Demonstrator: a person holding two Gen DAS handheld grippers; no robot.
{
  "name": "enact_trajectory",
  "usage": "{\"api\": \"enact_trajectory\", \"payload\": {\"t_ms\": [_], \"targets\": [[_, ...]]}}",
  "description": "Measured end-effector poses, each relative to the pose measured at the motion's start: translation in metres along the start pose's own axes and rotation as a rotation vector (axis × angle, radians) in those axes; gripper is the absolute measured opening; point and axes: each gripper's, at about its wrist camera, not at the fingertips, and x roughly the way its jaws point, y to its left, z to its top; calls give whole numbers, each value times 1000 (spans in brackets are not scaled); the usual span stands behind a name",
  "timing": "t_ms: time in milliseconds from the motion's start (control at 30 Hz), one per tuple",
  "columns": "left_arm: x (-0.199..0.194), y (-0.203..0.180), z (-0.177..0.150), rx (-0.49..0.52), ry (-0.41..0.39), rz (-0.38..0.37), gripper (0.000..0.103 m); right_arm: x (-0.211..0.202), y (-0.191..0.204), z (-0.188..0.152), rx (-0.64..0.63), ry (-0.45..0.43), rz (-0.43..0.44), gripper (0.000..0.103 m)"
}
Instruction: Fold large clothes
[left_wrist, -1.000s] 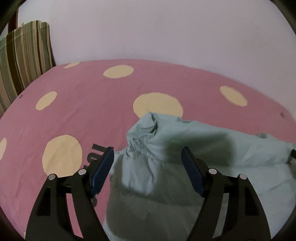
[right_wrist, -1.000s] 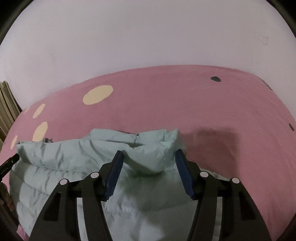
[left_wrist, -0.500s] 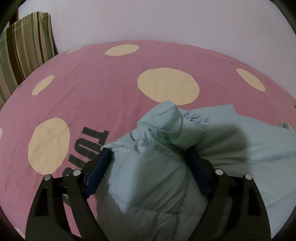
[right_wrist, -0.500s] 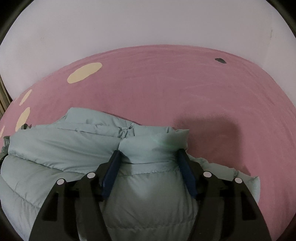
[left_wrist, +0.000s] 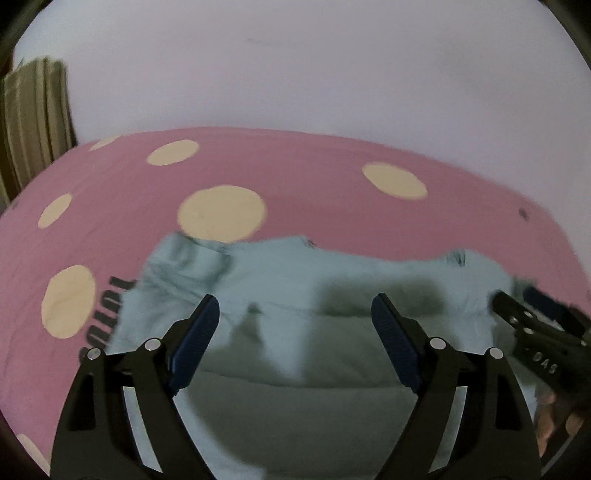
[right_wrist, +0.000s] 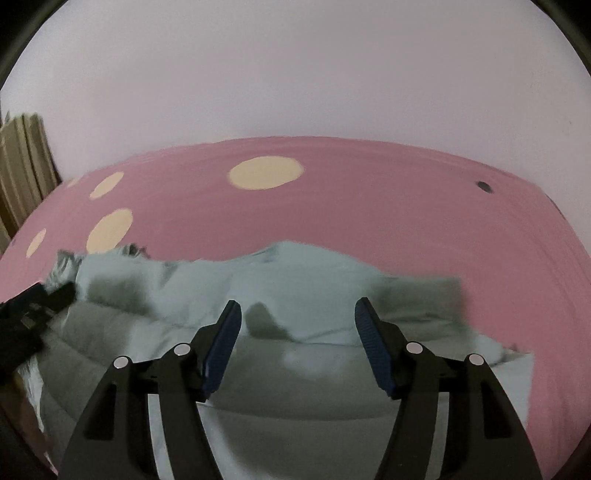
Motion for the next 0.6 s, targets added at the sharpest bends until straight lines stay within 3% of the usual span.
{"api": "enact_trajectory", "payload": {"t_ms": [133, 400, 500, 600], "targets": [[32, -10, -13, -5, 74, 29, 85, 24, 12, -7, -11, 52, -3, 63], [56, -16, -25, 31, 78, 75, 88, 45, 15, -24, -8, 53, -35, 65], [46, -15, -20, 29, 72, 68, 87, 39, 13, -19, 3, 47, -19, 65], [12, 1, -16, -9, 31, 42, 87, 9, -1, -14, 29, 5, 5, 65]]}}
